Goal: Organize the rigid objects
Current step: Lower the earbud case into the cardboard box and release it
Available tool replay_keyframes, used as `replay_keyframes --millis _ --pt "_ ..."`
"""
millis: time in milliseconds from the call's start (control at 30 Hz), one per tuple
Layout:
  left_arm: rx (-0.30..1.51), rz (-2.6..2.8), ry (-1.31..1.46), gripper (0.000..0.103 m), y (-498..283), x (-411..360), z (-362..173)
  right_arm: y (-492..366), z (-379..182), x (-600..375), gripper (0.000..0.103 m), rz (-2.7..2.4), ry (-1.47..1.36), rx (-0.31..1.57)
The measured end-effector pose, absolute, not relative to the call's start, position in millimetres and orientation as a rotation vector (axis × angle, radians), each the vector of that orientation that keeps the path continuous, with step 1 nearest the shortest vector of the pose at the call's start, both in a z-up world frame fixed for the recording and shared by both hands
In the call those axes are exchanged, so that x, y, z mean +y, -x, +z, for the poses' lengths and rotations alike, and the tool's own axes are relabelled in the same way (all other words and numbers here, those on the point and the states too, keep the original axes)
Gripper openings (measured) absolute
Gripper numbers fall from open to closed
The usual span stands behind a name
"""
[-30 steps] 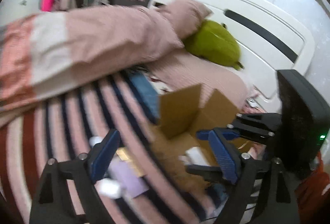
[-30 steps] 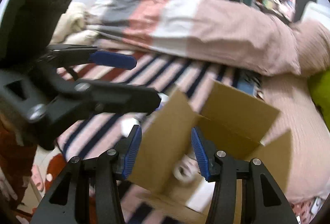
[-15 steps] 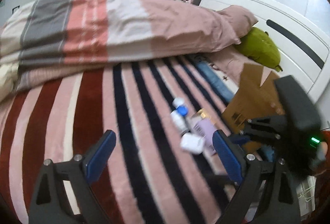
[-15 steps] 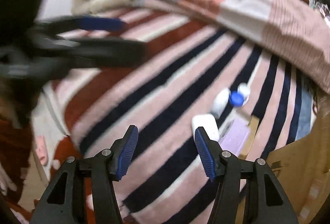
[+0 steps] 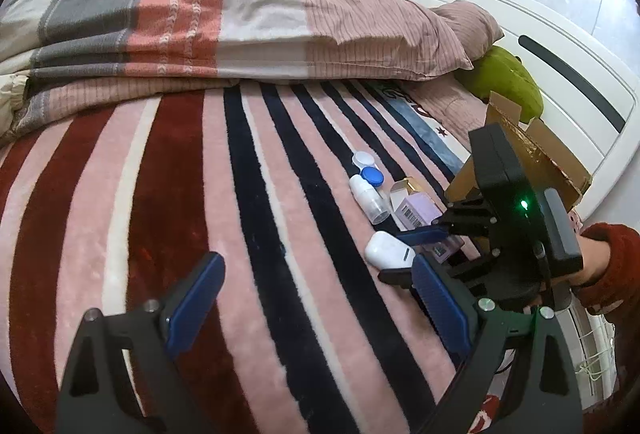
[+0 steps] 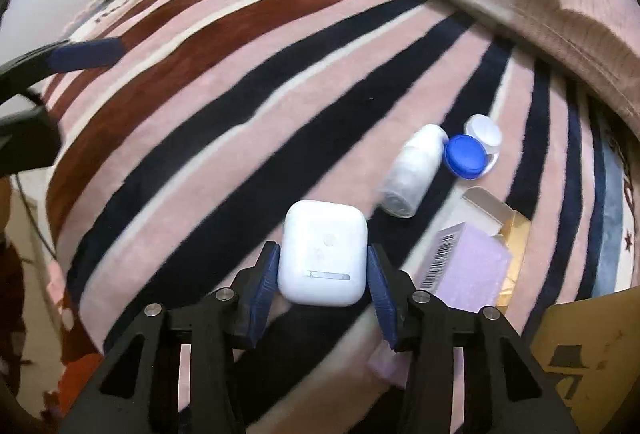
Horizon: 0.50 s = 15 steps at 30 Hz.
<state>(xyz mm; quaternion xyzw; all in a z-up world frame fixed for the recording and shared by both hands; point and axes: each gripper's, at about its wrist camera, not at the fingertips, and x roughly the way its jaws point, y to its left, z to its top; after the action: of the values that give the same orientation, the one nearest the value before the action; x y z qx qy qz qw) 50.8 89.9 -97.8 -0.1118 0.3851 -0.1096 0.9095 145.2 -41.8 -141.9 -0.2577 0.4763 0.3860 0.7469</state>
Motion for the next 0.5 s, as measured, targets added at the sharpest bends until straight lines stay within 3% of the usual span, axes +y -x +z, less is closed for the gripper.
replay_keyframes --millis 400,467,500 --pt "0.722 -0.358 0.213 0.093 -46 50 -49 -78 -49 -55 0.040 0.973 0.476 0.745" --pt "0.697 -0.398 0.195 0.089 -46 33 -31 -70 -32 -65 0.039 0.981 0.461 0.695" --pt "0.691 -0.416 0.190 0.080 -48 27 -24 -68 -25 -71 0.039 0.980 0.449 0.678"
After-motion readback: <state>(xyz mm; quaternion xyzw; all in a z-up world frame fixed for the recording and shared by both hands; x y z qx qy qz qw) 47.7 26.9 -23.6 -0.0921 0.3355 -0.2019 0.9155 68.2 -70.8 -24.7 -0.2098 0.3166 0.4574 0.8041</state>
